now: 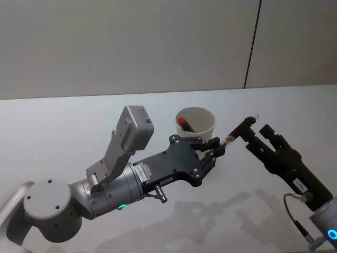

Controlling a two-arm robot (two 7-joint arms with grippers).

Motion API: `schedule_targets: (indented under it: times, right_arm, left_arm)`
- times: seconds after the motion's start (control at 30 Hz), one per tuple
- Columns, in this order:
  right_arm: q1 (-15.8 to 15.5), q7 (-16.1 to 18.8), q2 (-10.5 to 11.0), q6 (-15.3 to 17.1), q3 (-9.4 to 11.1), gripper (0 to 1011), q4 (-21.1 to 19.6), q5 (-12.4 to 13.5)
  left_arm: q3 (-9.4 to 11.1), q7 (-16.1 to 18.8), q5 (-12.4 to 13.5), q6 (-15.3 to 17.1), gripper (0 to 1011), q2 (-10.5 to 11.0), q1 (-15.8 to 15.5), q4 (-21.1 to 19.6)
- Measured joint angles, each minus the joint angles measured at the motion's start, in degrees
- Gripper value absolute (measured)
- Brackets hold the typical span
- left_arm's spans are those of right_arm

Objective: Place the pen into the pen holder.

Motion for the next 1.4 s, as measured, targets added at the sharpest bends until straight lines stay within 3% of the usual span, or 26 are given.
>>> schedule_targets:
  times: [0.63, 1.4]
  right_arm:
    - [1.4, -2.2, -2.1, 2.0, -1.1, 1001, 0.7, 2.1]
    - [1.7, -3.0, -1.9, 3.6, -1.3, 973, -0.2, 3.6]
  left_arm:
    - [0.0, 0.0, 0.0, 0.0, 136, 0.0, 0.0, 0.0]
    - [0.0, 0.0, 0.0, 0.0, 136, 0.0, 0.0, 0.0]
